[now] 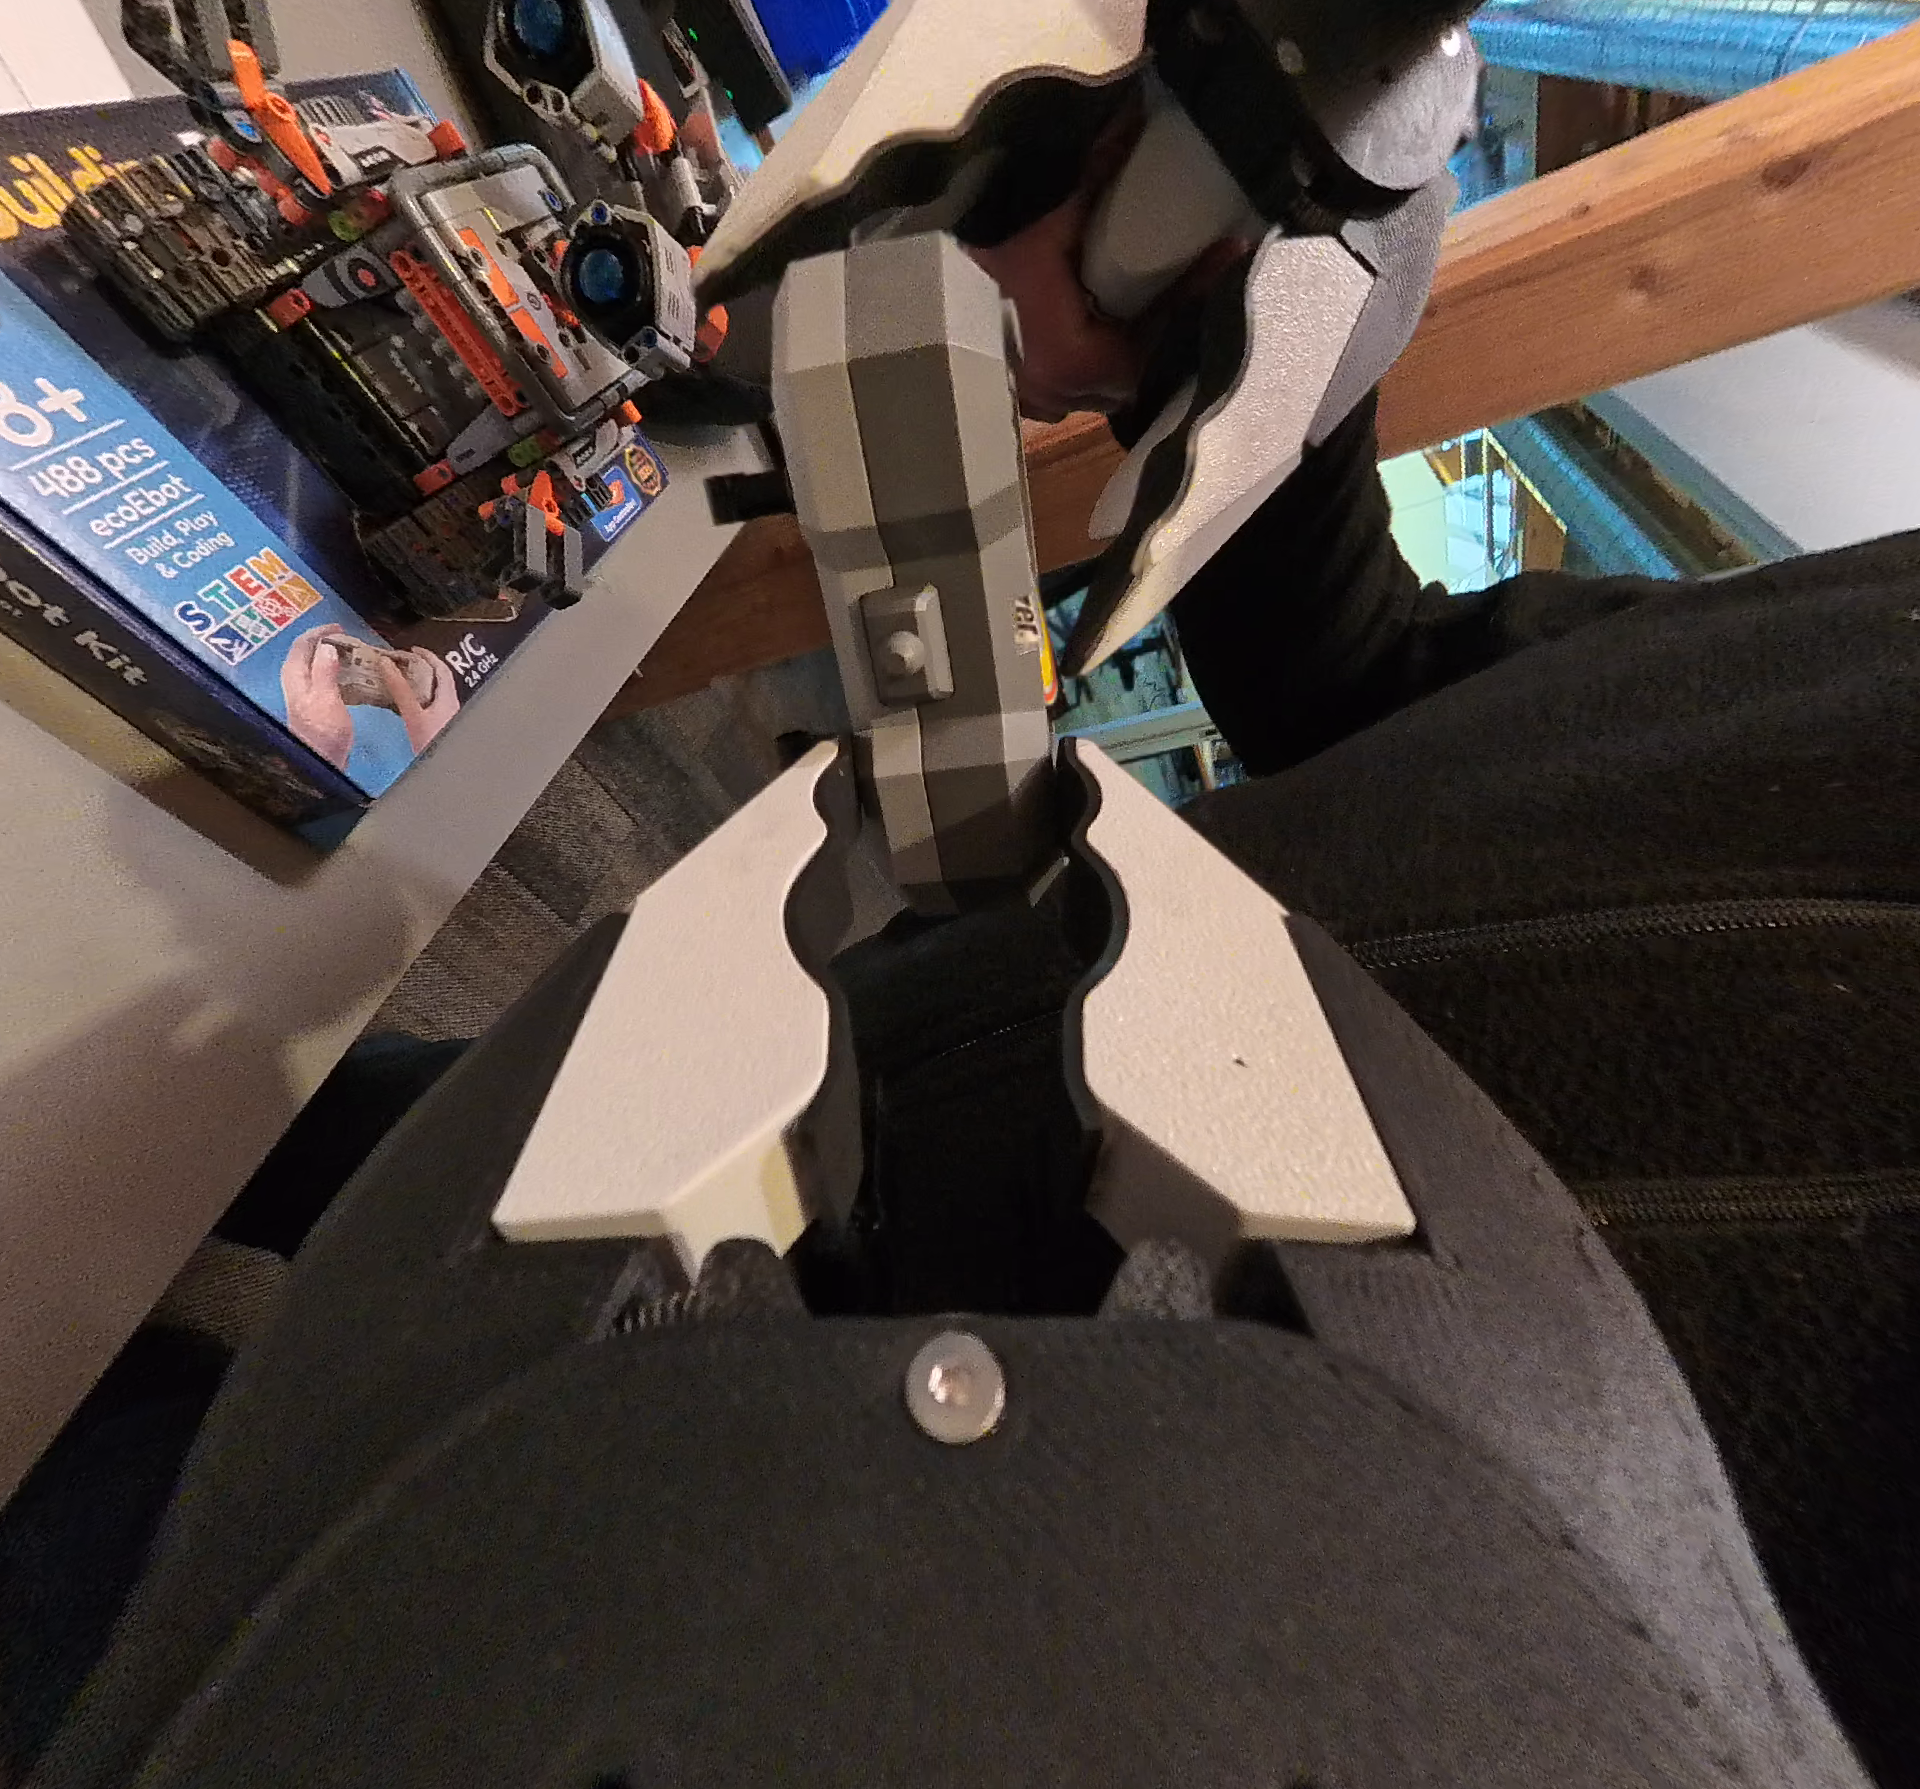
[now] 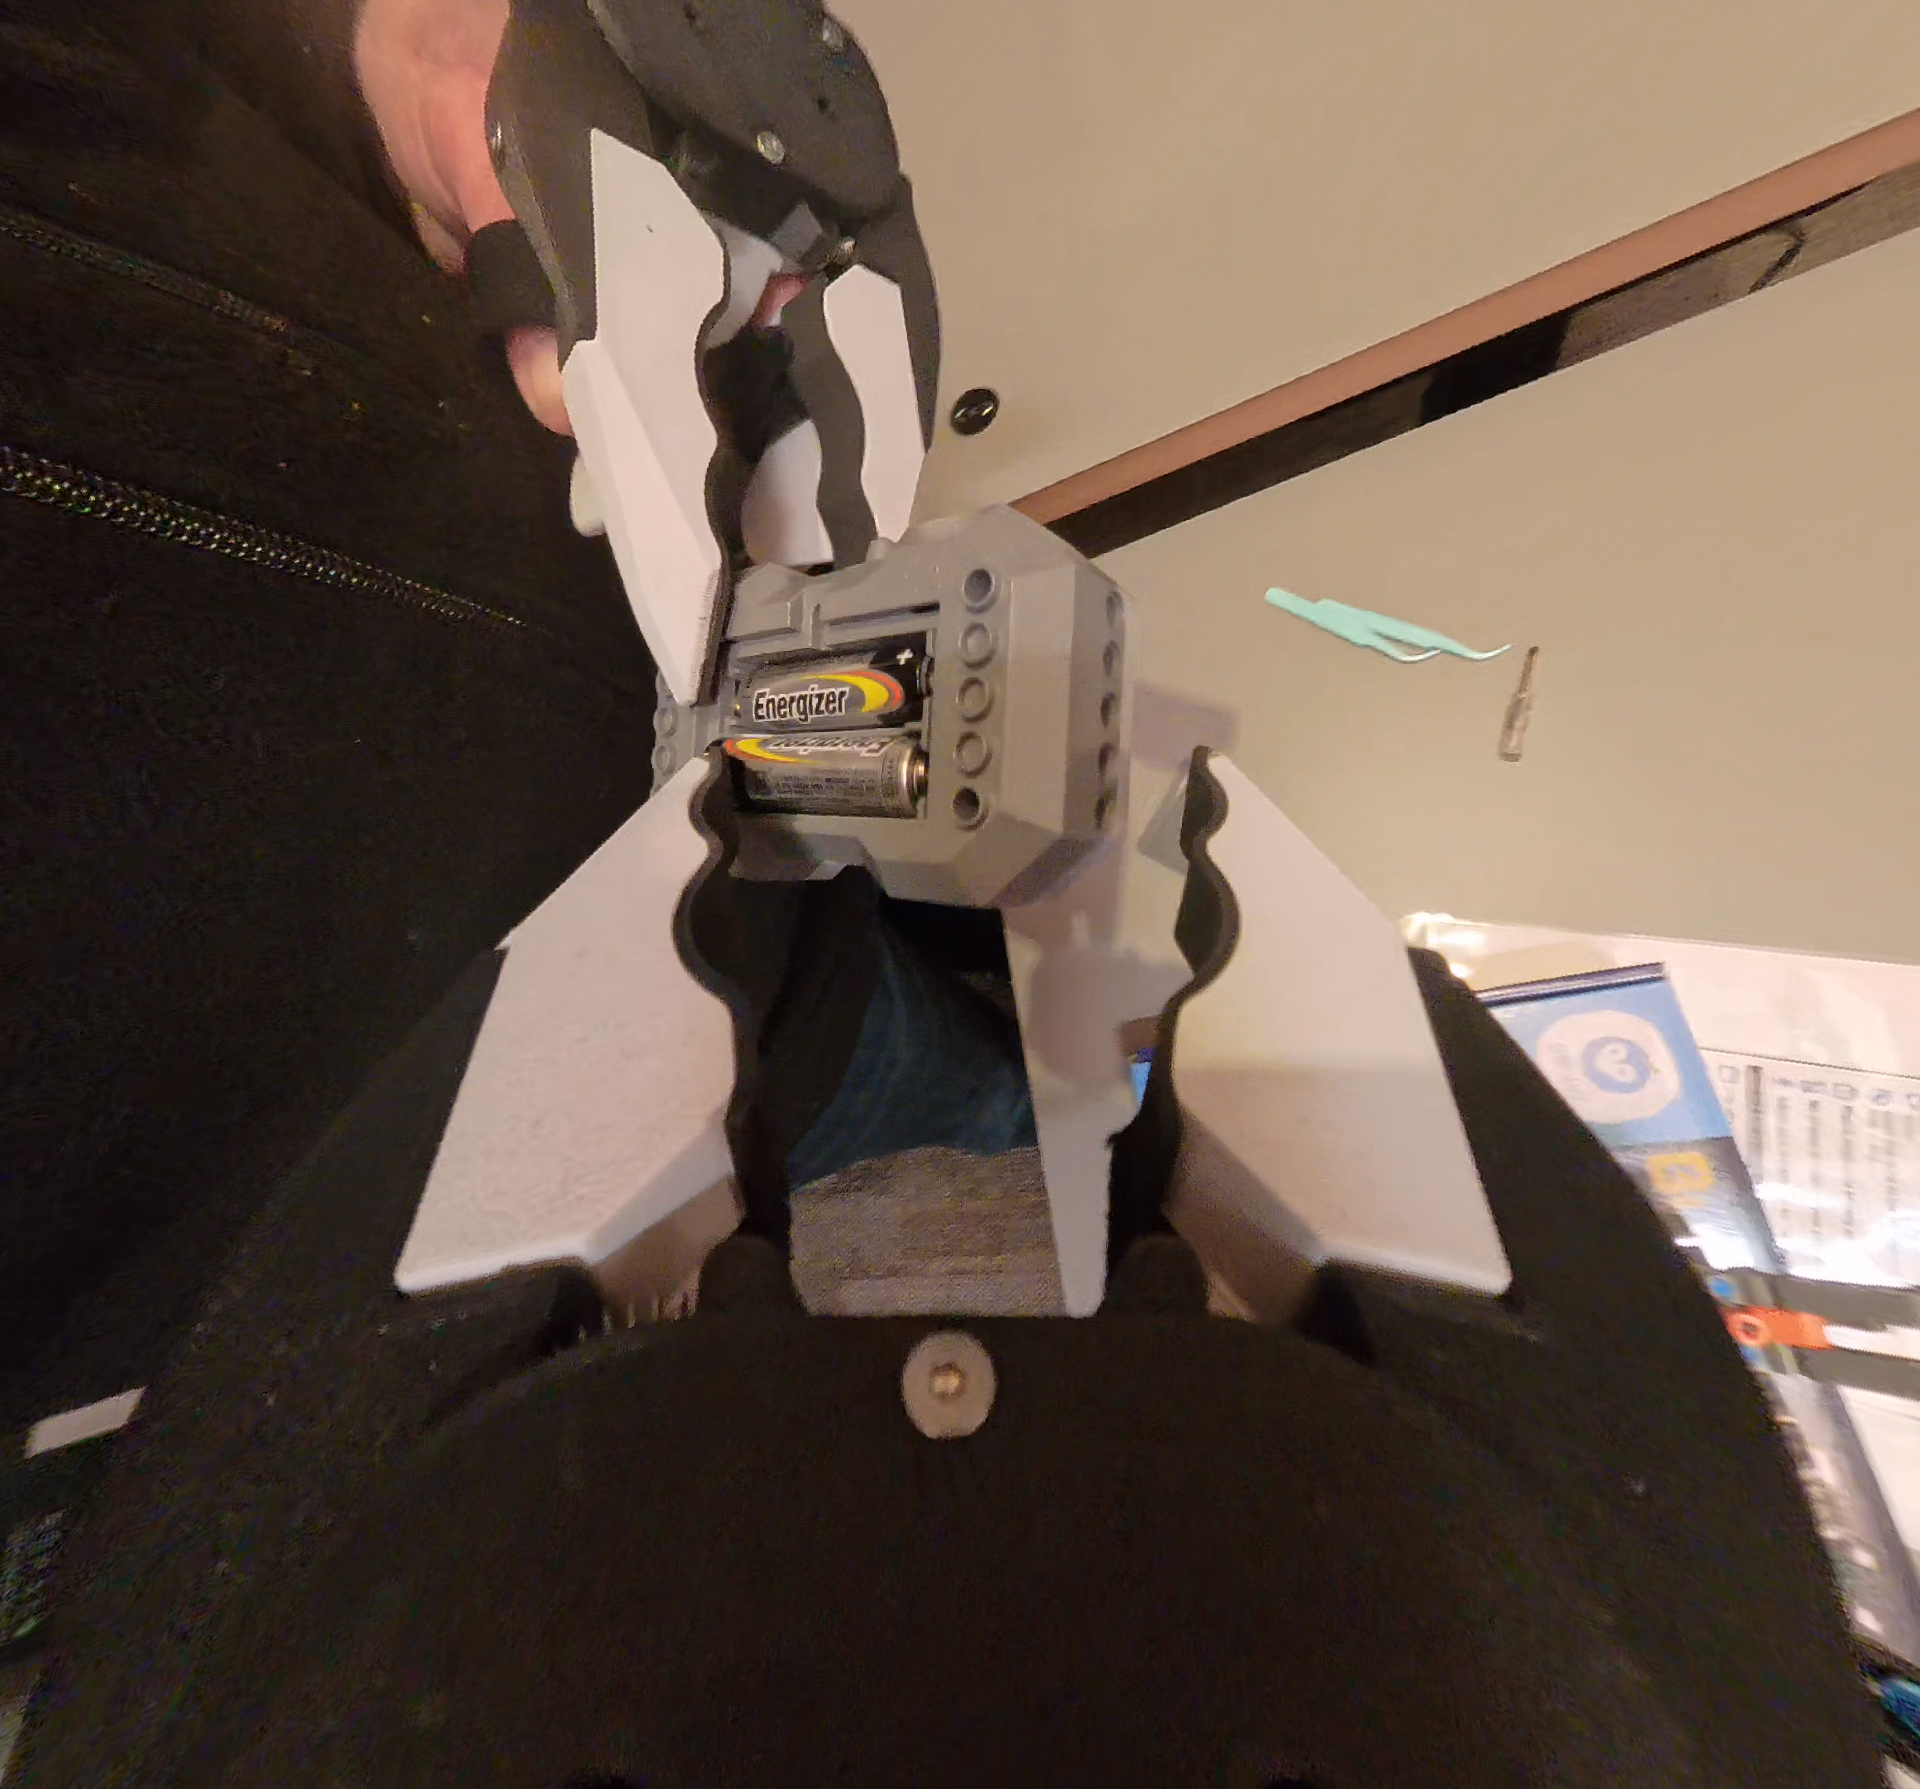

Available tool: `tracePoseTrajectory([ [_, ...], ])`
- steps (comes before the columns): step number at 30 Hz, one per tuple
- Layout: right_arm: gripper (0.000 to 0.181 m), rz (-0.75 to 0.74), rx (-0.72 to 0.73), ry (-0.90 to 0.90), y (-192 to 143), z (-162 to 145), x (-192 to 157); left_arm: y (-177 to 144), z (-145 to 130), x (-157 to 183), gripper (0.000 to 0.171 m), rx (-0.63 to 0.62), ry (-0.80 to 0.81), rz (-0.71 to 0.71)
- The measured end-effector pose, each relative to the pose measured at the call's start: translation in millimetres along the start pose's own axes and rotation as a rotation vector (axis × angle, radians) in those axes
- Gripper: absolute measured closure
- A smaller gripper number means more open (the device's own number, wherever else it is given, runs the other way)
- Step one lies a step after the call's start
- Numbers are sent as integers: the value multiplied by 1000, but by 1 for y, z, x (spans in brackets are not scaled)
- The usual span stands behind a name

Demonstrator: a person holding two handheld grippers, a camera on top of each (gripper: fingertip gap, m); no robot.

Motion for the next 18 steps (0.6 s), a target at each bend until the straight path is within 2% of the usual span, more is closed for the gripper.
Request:
tracePoseTrajectory([
  [6, 109, 172, -57, 84, 7, -10, -14, 4, -3, 5, 138, -60, 41, -2],
  [11, 117, 174, -60, 107, 11, -18, -17, 6, -10, 5, 138, -85, 30, -3],
  [18, 119, 161, -40, 121, 14, -19, -14, 6, -10, 1, 138, -91, 36, 17],
])
Point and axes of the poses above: each gripper's, where its closed fingertips meet, y out along the fingers, z out of its top, x = y × z across the jaws, the point moved 4 cm from there along -y, back along the fingers, and after that the axes turned 4 degrees about -y, right-handed, at the moved point
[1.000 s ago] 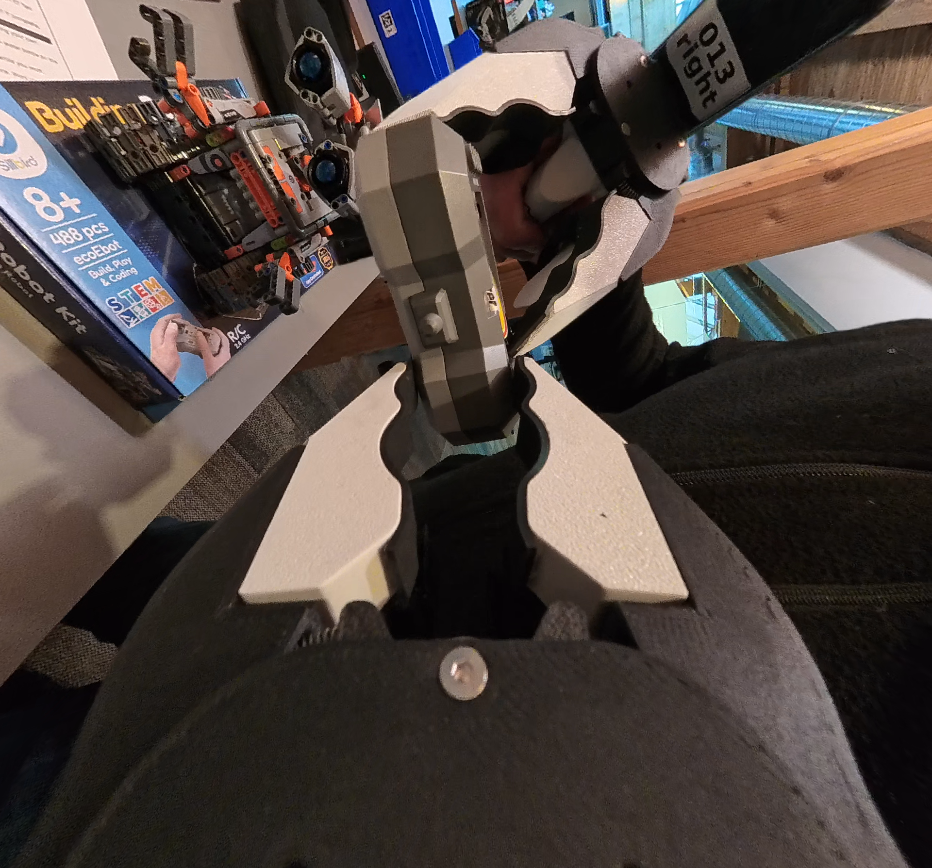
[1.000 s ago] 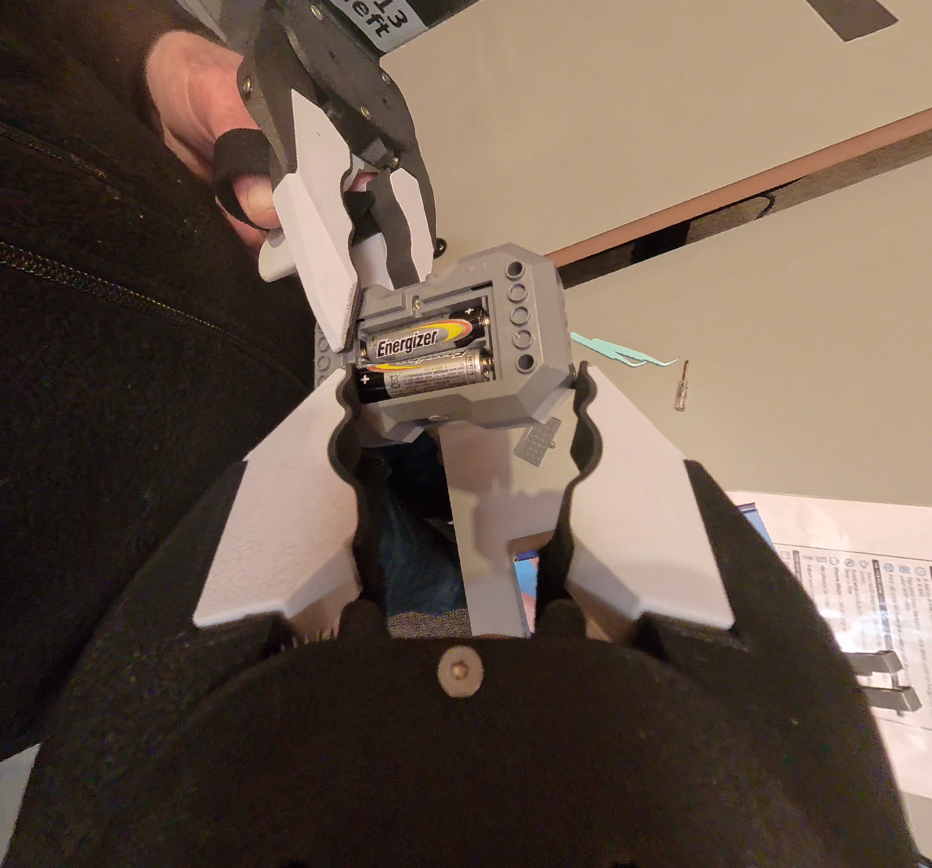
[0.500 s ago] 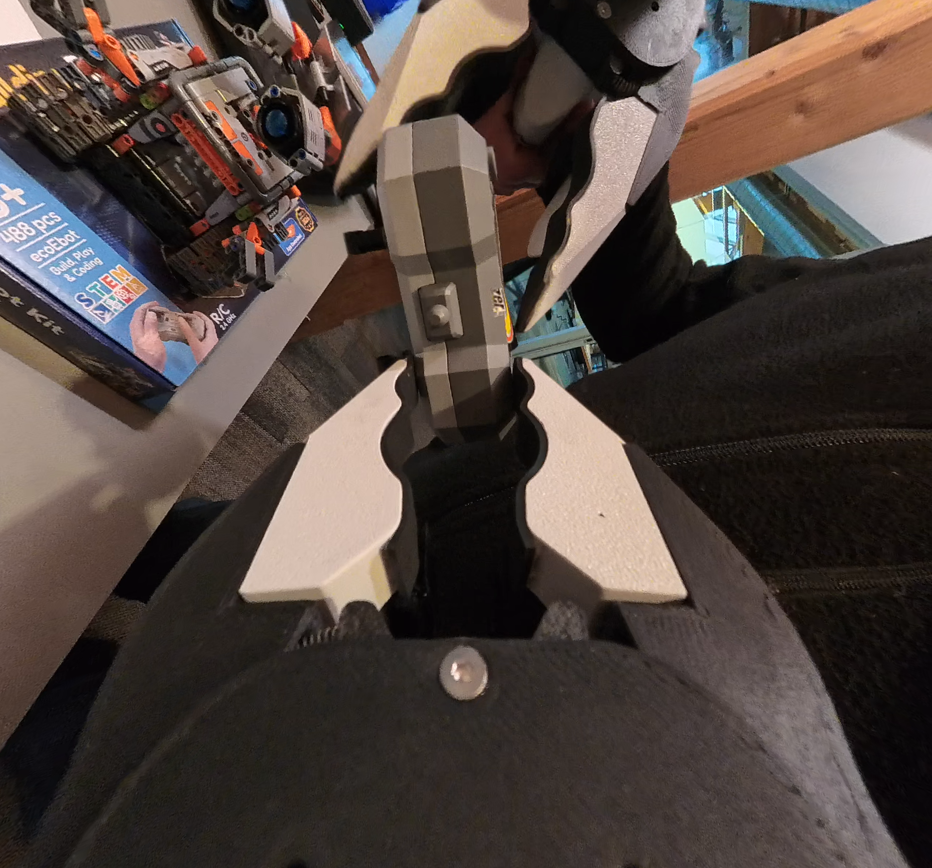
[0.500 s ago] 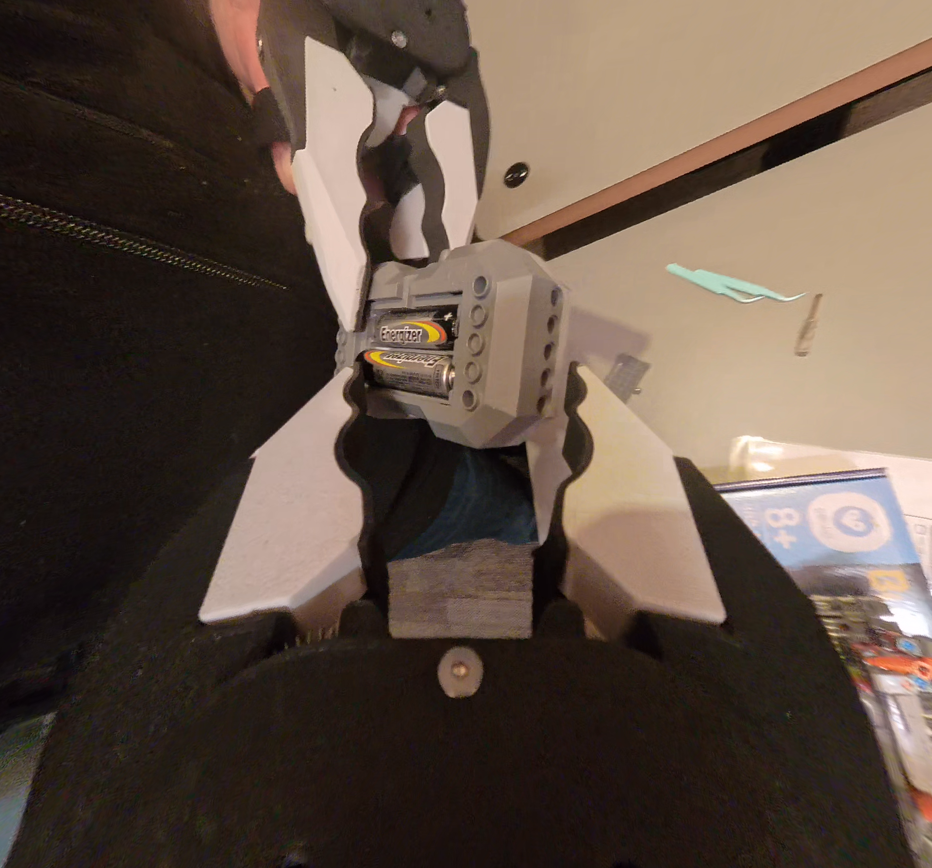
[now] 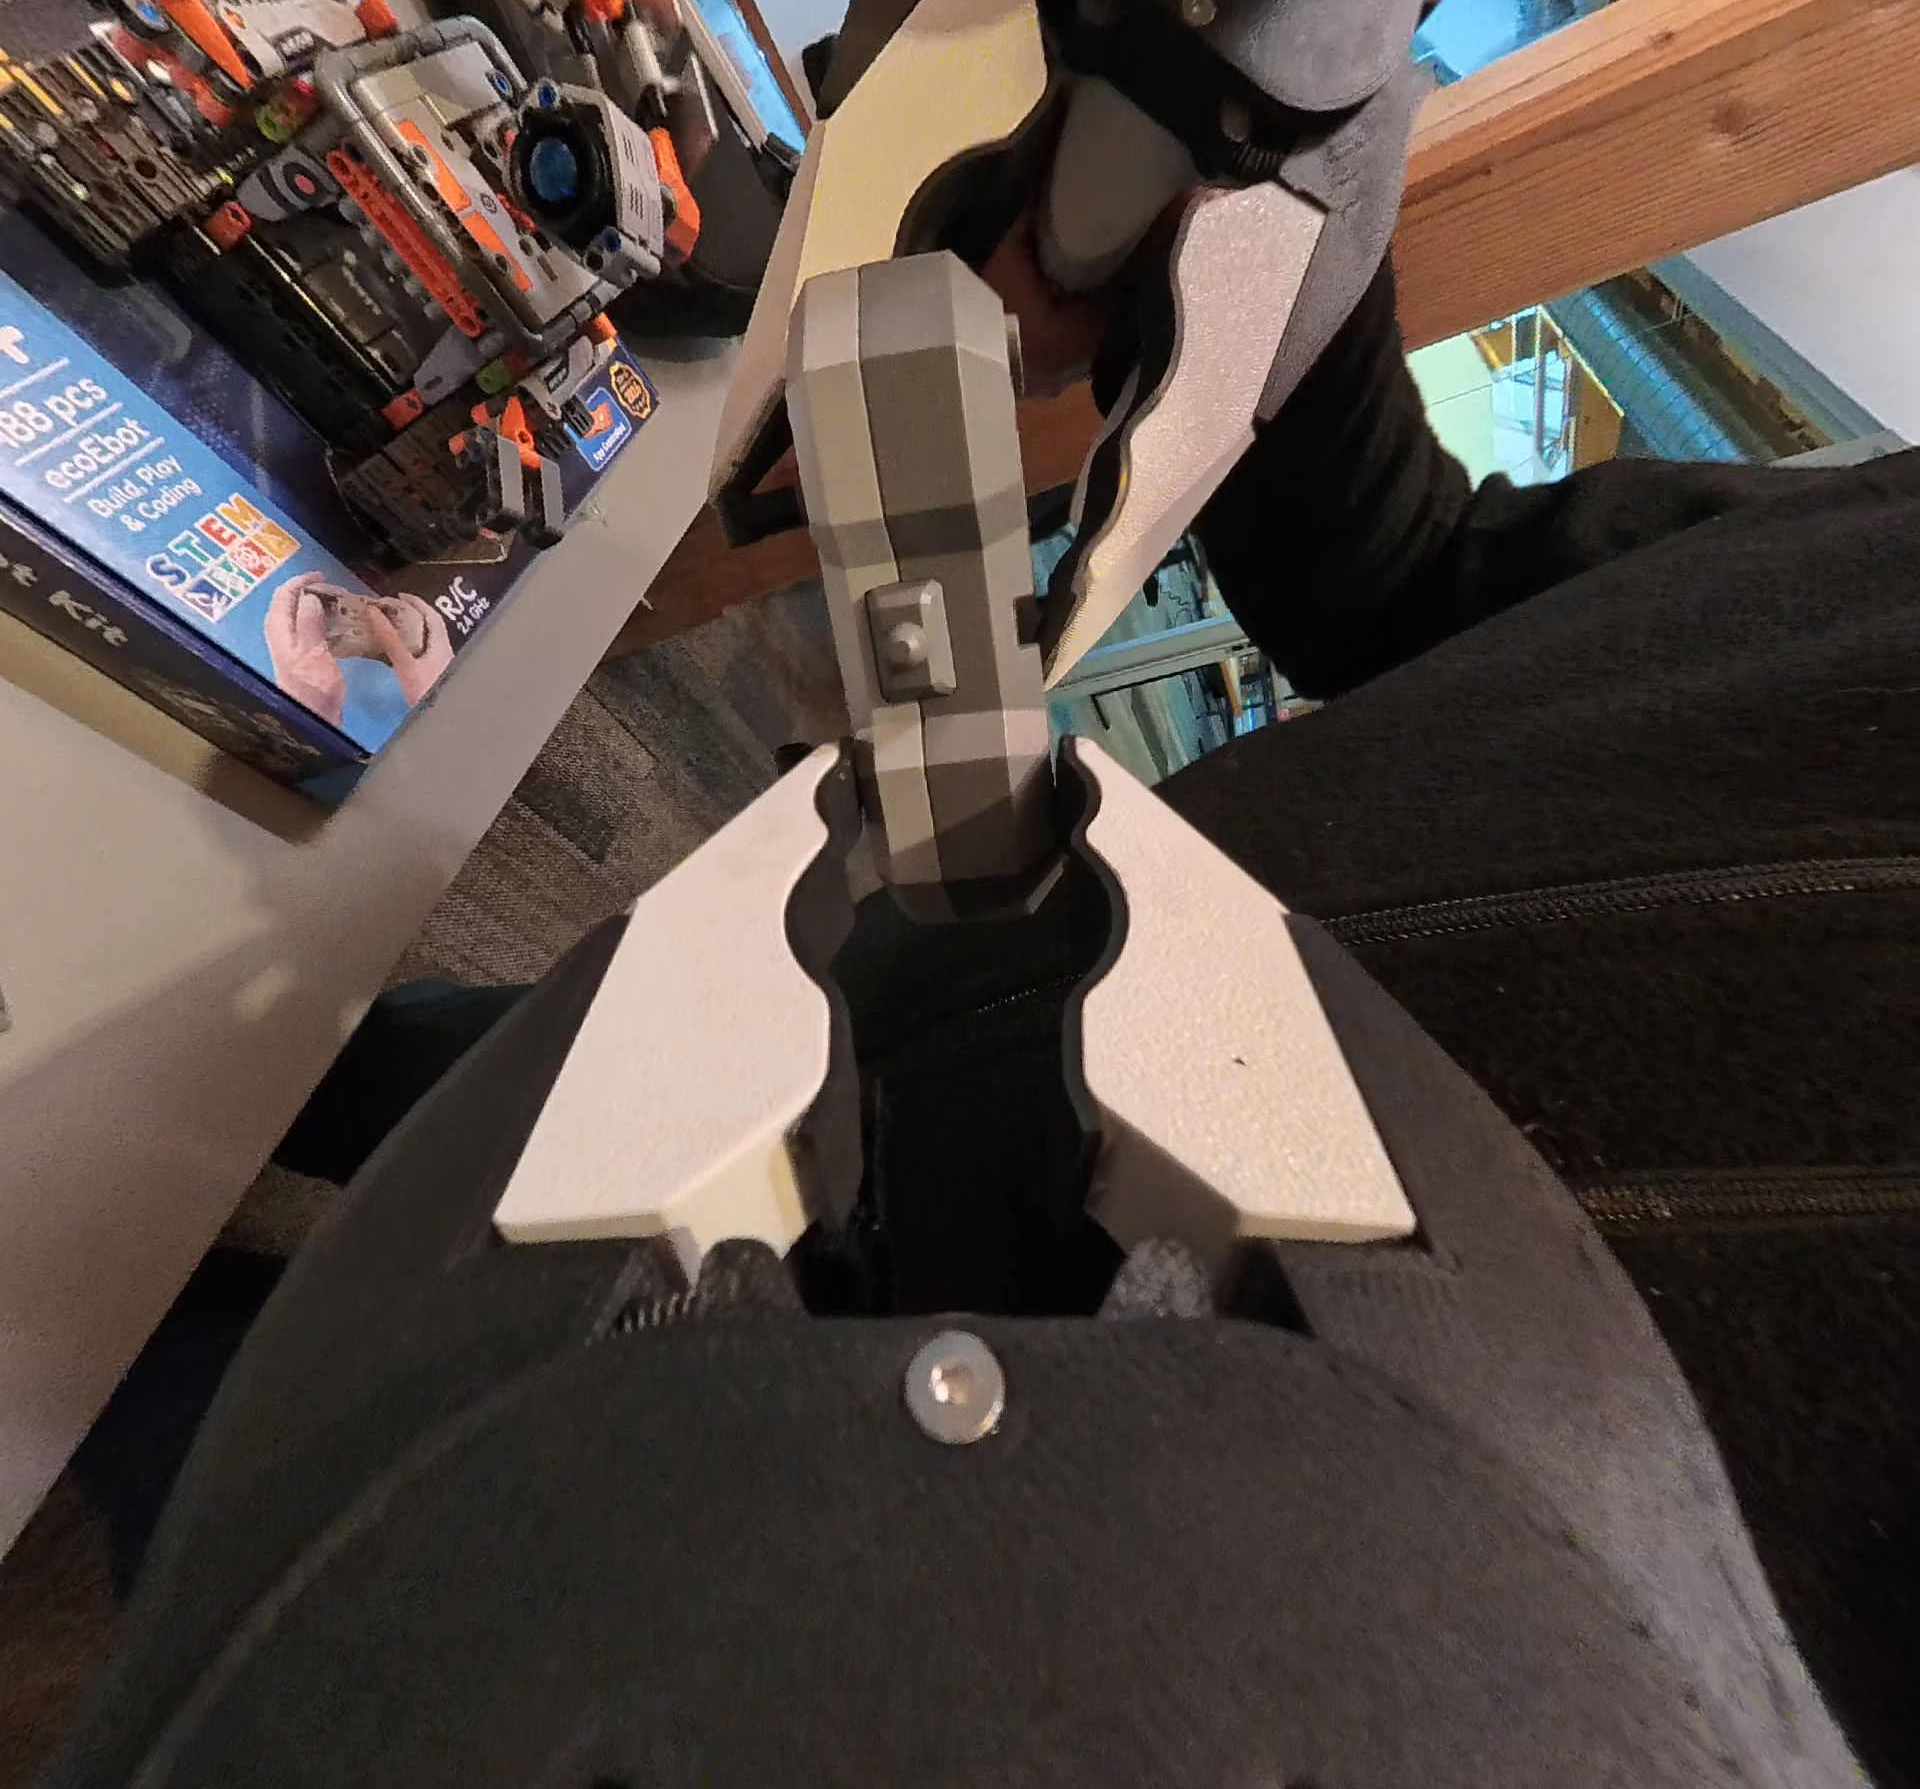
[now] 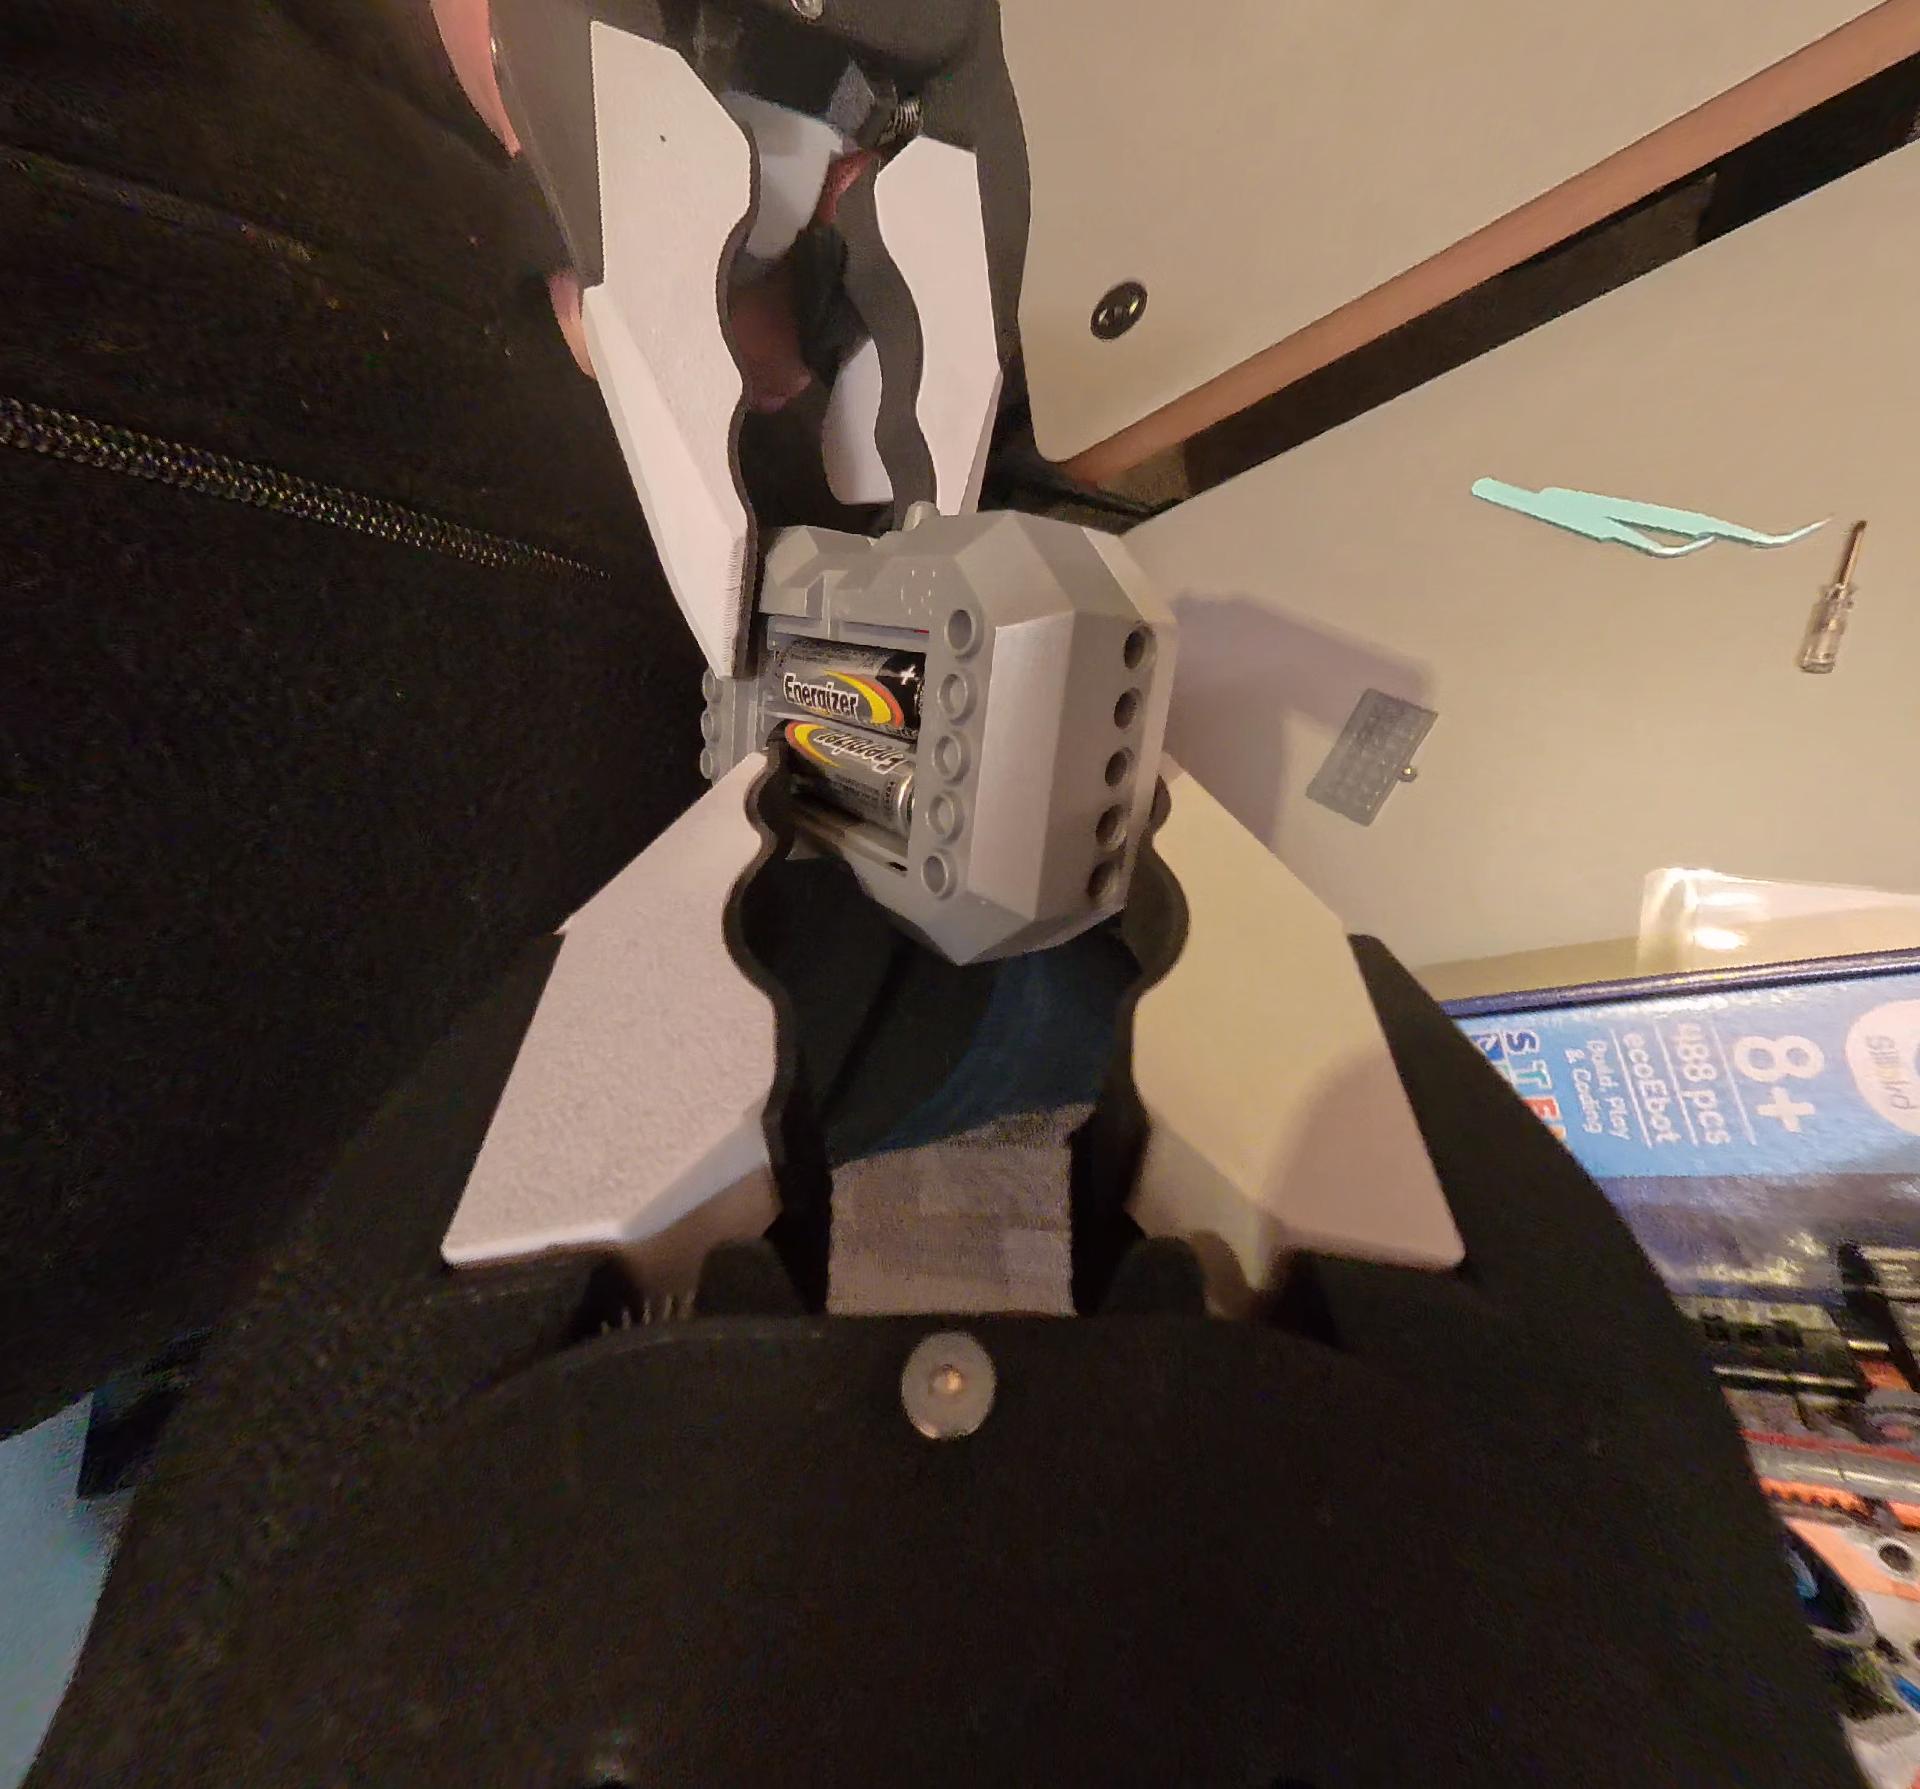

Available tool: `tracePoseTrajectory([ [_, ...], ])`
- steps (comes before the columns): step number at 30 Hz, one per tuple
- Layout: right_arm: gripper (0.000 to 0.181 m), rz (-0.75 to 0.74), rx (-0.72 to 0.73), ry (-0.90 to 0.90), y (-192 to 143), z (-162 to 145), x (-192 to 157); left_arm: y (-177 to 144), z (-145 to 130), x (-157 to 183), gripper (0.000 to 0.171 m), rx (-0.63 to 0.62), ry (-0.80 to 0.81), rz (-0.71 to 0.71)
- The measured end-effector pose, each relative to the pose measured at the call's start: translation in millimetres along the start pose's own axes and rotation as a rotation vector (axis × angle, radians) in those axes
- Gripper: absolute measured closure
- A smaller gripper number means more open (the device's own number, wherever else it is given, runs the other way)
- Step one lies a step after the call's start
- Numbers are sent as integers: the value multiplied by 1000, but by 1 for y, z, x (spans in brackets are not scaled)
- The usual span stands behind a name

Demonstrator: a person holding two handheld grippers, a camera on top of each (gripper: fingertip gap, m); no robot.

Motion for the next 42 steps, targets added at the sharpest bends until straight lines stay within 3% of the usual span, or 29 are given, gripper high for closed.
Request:
tracePoseTrajectory([
  [6, 112, 9, 232, 46, -17, 22, 9, -13, 13, -1, 138, 42, 31, -6],
  [10, 134, 22, 260, 45, -6, 25, 12, -23, 13, 0, 138, -24, 112, 30],
  [15, 138, 63, 384, 77, 7, 29, 14, -36, 8, -4, 137, -60, 158, 65],
  [26, 142, 81, 740, 232, 26, 42, 31, -78, 19, -14, 130, 172, 134, 113],
  [36, 142, 61, 940, 334, 33, 58, 44, -97, 15, -27, 112, 359, 80, 132],
  [42, 142, -8, 983, 361, 49, 63, 47, -103, 15, -39, 116, 486, 52, 143],
])
Point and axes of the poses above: each gripper's, where its closed fingertips meet, y out along the fingers, z out of its top, x = y × z across the jaws, the point moved 4 cm from there along -y, back along the fingers, and after that the axes turned 4 degrees about -y, right-handed, at the moved point
